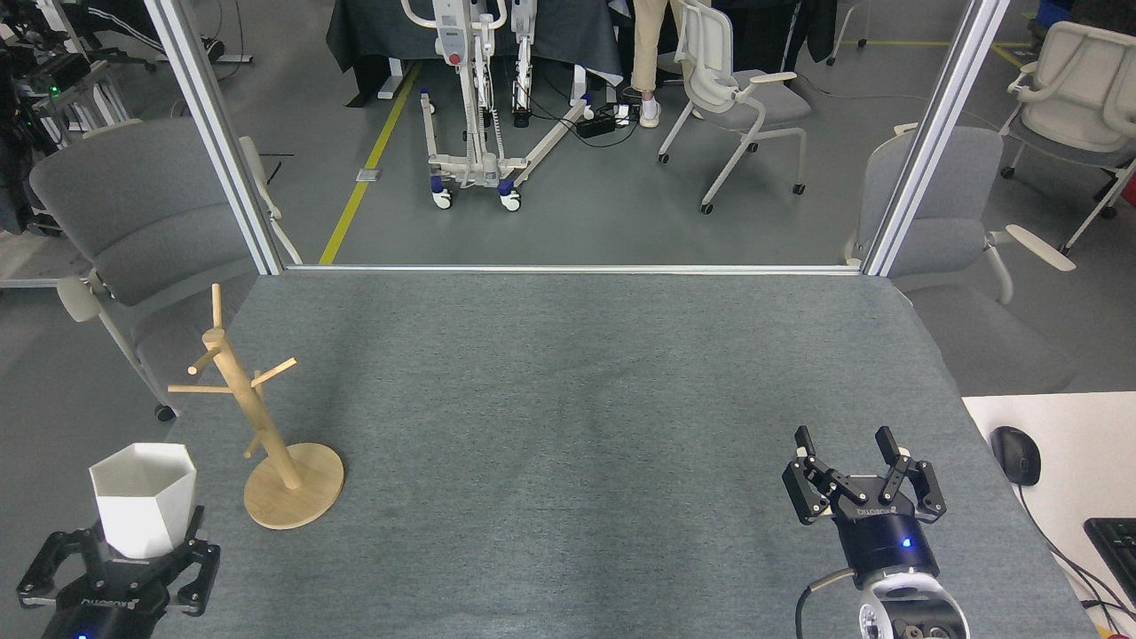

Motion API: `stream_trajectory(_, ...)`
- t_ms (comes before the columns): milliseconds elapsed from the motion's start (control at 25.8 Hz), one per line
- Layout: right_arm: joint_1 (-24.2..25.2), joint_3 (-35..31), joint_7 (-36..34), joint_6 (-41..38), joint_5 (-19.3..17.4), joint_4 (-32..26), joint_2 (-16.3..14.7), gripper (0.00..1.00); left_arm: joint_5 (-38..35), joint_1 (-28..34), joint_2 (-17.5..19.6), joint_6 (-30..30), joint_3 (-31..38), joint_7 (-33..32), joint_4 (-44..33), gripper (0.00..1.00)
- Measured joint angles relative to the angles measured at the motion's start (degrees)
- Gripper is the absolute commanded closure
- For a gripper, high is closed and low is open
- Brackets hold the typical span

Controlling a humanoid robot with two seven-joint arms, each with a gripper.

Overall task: Hang cup on storage rack
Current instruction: 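Move the held cup with the left gripper beside the wooden stand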

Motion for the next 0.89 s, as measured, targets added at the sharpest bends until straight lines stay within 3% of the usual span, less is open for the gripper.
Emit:
stream_trajectory(348,-2.4,0.0,0.2,0.0,0.0,2.6,-0.8,0.0,-2.7,-9.2,0.6,5.3,0.7,-3.3,7.2,1.0)
stream_trajectory(890,-4.1,0.3,-0.2,-0.1,0.1,5.1,-0.3,0.0,-7.1,-13.5,0.2,6.0,1.2,-5.0,8.1,1.0)
